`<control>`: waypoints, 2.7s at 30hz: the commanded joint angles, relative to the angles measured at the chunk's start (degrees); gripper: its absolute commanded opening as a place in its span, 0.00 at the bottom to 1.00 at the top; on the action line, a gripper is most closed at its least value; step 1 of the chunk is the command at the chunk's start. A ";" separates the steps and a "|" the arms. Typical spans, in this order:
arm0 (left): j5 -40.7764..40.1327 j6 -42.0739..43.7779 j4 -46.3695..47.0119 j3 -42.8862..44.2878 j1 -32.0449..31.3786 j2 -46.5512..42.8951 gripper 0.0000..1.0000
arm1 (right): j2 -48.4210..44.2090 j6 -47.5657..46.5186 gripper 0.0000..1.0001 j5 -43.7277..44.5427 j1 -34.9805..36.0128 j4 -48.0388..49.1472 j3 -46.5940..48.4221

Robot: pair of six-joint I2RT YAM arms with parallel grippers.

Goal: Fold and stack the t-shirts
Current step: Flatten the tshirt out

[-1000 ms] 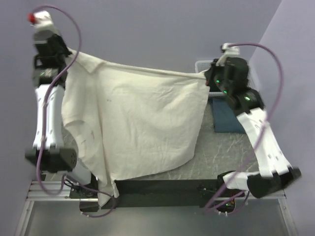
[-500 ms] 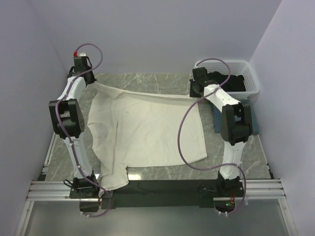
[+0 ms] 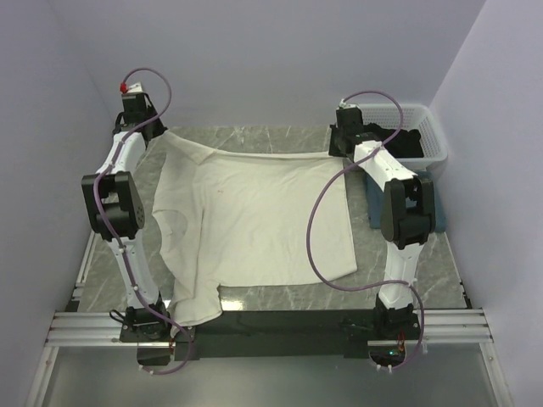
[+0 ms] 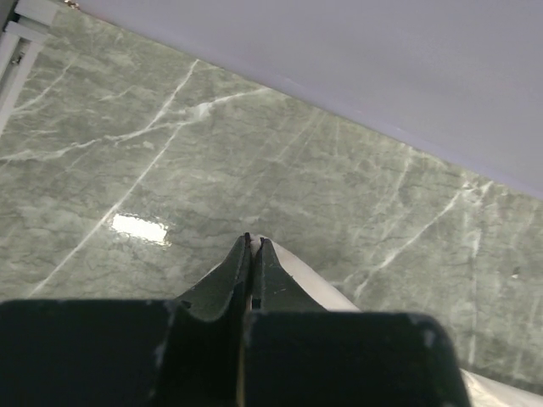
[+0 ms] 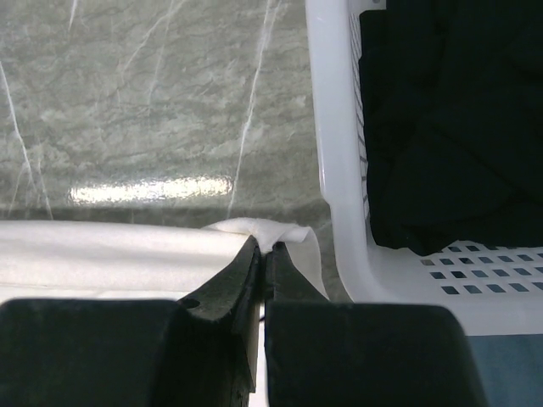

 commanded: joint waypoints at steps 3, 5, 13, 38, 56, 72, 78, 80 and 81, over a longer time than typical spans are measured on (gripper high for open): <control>1.46 -3.10 2.31 1.12 0.62 -4.73 0.01 | -3.97 -0.26 0.00 1.62 -1.05 3.22 0.97; 1.63 -5.20 0.91 0.68 0.79 -4.99 0.01 | -3.35 -0.44 0.00 1.53 -1.05 2.79 1.50; 5.42 -13.12 -2.09 -4.76 1.58 -7.27 0.01 | -1.33 2.37 0.02 -1.55 -1.40 0.15 2.38; -6.54 -18.74 -16.67 -55.01 -1.75 -46.03 0.89 | -29.18 19.33 0.51 -11.65 5.72 -7.94 -37.48; -7.77 -29.65 -12.03 -73.40 -1.93 -50.17 0.60 | -32.71 26.01 0.48 -15.35 3.88 -0.30 -54.13; -21.65 -21.21 -16.68 -64.19 7.73 -48.68 0.01 | -31.65 27.60 0.47 -14.73 -1.57 -1.08 -57.38; -21.48 -19.54 -13.25 -62.78 8.62 -45.69 0.07 | -32.35 26.63 0.47 -13.33 -1.66 -1.96 -56.07; -22.01 -18.93 -12.46 -62.25 8.62 -45.16 0.08 | -32.88 25.93 0.47 -11.49 -1.75 -3.01 -55.10; -22.70 -18.75 -12.37 -61.99 8.62 -44.81 0.09 | -33.06 25.75 0.47 -10.96 -1.67 -3.45 -54.84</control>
